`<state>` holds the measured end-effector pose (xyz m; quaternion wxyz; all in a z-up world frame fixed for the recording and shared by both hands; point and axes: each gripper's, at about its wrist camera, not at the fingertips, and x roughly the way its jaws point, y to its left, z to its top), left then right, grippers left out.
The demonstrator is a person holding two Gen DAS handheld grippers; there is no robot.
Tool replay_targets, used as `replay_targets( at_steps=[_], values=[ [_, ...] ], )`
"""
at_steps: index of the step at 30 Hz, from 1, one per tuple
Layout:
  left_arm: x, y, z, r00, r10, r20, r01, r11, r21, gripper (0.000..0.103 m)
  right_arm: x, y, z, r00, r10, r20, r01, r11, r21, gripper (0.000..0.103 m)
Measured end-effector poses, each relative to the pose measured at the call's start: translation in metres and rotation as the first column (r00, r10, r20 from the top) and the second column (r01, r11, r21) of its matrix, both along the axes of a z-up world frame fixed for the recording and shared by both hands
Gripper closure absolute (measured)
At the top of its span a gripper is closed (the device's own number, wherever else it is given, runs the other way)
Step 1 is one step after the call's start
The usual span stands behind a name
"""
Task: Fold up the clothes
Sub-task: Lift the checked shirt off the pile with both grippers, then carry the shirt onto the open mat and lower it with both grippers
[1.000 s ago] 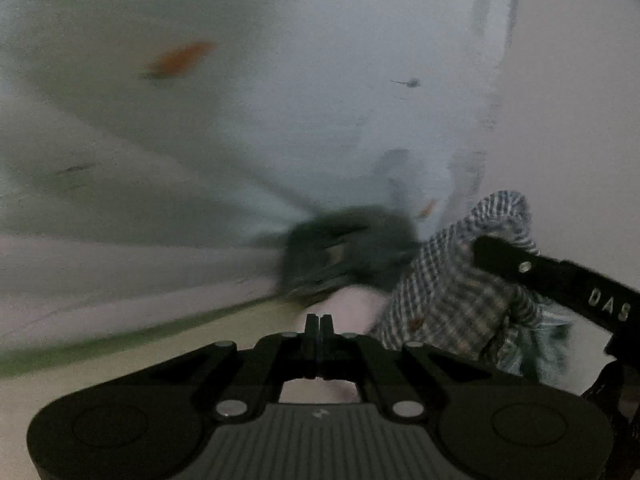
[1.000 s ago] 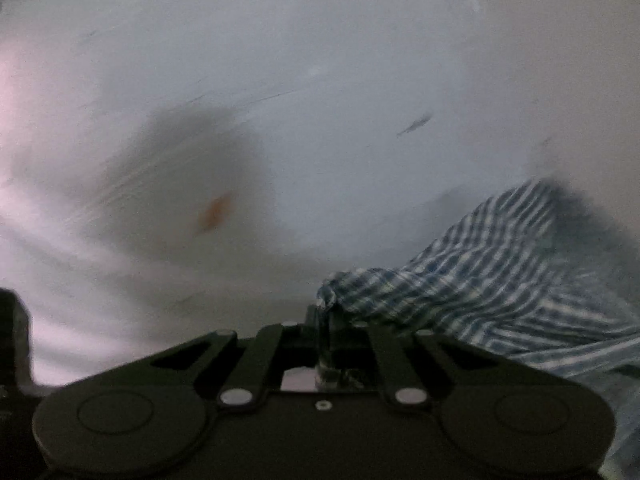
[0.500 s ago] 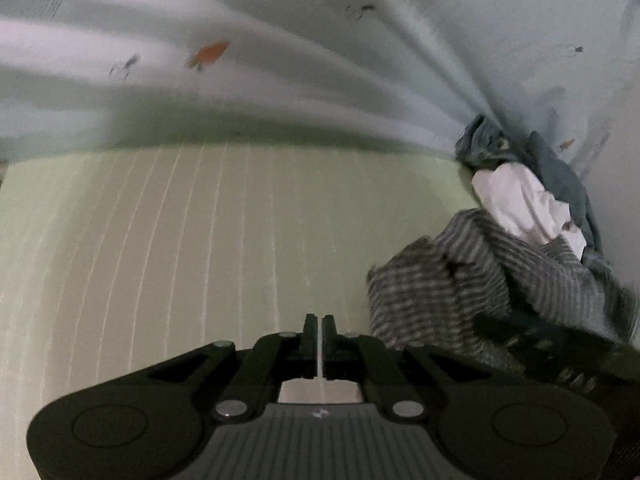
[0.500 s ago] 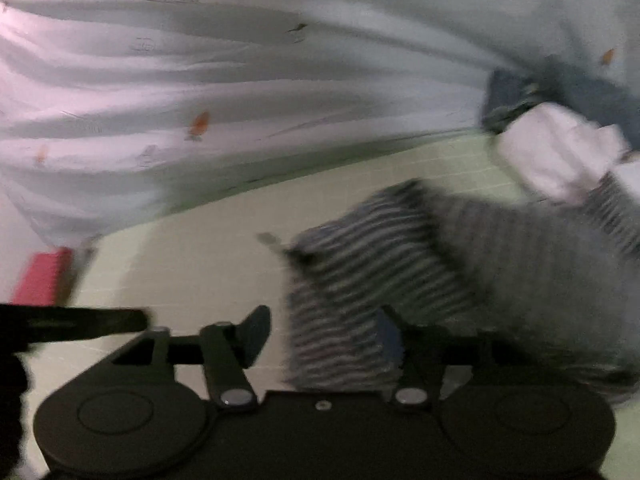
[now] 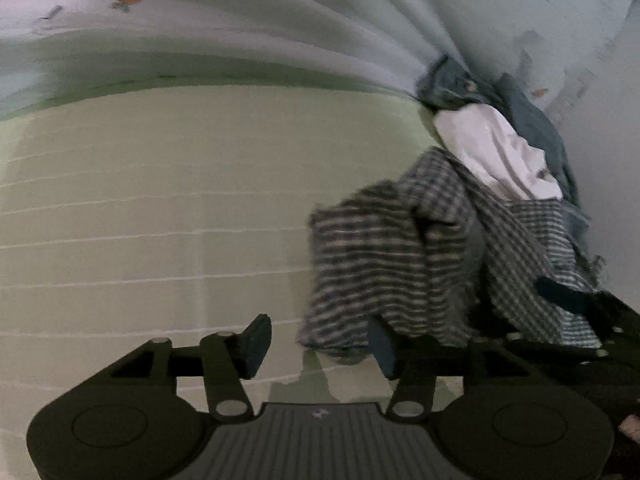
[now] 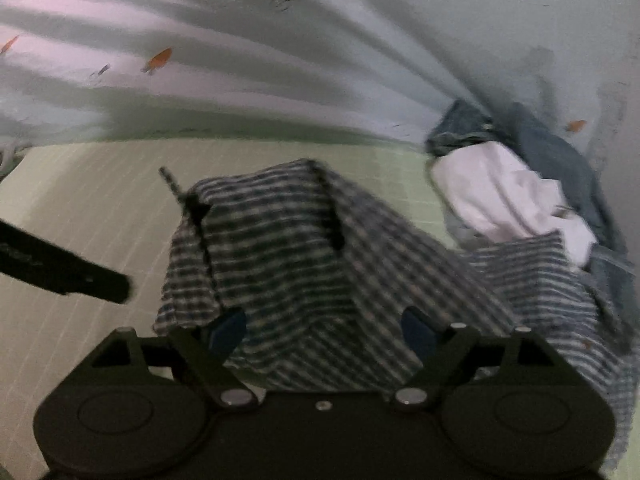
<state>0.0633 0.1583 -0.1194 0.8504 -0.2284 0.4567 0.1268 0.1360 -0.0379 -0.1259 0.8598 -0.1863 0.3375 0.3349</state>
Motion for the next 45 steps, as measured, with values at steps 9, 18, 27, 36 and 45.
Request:
replay_targets(
  at_steps=[9, 18, 27, 36, 45],
  values=[
    [0.022, -0.001, -0.022, 0.997, -0.009, -0.072, 0.009, 1.000, -0.001, 0.040, 0.019, 0.038, -0.035, 0.987, 0.155, 0.039, -0.147, 0.977, -0.156, 0.038],
    [0.048, 0.009, -0.027, 0.998, 0.004, -0.064, -0.006, 1.000, -0.030, 0.031, 0.115, 0.017, 0.021, 0.946, -0.220, 0.238, 0.218, 0.975, 0.038, 0.049],
    [0.123, -0.013, -0.047, 0.998, -0.060, -0.017, 0.058, 0.994, -0.092, 0.028, 0.138, -0.002, 0.009, 0.955, -0.243, 0.168, 0.242, 0.970, 0.024, 0.048],
    [0.153, -0.004, -0.065, 0.998, 0.047, 0.035, -0.037, 0.968, -0.246, 0.028, 0.135, 0.005, -0.005, 0.969, -0.215, 0.119, 0.215, 0.977, 0.013, 0.048],
    [0.169, 0.016, -0.081, 0.985, 0.167, -0.044, -0.172, 0.957, -0.235, 0.095, 0.142, 0.010, -0.012, 0.974, -0.180, 0.139, 0.180, 0.984, 0.013, 0.082]
  ],
)
